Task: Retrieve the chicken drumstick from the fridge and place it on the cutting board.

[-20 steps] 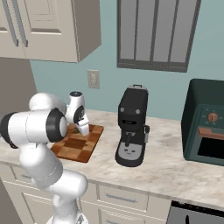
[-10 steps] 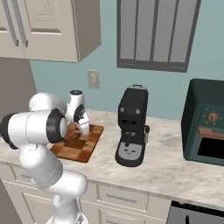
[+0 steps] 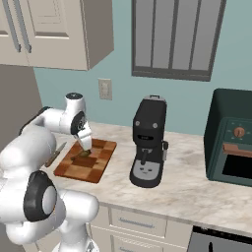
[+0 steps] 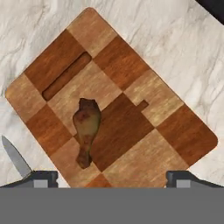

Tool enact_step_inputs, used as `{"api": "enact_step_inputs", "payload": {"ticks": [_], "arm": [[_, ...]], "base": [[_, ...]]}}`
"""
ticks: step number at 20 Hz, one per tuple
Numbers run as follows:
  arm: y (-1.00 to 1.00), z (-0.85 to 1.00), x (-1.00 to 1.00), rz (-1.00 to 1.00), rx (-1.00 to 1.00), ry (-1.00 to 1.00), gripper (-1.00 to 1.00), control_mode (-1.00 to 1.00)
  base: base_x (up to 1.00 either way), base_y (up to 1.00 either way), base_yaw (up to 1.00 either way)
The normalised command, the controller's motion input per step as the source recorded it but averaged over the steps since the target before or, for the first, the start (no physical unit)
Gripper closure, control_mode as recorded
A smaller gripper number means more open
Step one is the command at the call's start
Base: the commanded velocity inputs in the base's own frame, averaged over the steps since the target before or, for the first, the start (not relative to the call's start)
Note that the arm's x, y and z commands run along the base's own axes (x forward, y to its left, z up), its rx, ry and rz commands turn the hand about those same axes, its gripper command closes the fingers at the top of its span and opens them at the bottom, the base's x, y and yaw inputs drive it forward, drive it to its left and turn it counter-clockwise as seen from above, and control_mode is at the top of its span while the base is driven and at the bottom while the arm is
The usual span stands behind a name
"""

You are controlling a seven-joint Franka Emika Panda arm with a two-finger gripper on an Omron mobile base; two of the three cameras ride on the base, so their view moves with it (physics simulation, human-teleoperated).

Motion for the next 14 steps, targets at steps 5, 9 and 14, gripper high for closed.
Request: {"api": "enact_step_inputs", "payload": {"ticks": [5,9,14], "arm": [[0.0,1.0,-1.0,0.0,0.0,-0.39,-1.0,-1.0],[0.0,1.0,-1.0,0.0,0.0,-0.46,-1.0,-1.0],[-0.03,1.0,-1.0,-0.01,0.0,-0.61,-1.0,-1.0]], "base": [[0.0,0.0,0.0],[0.0,0.0,0.0],[0.0,0.0,0.0]]}}
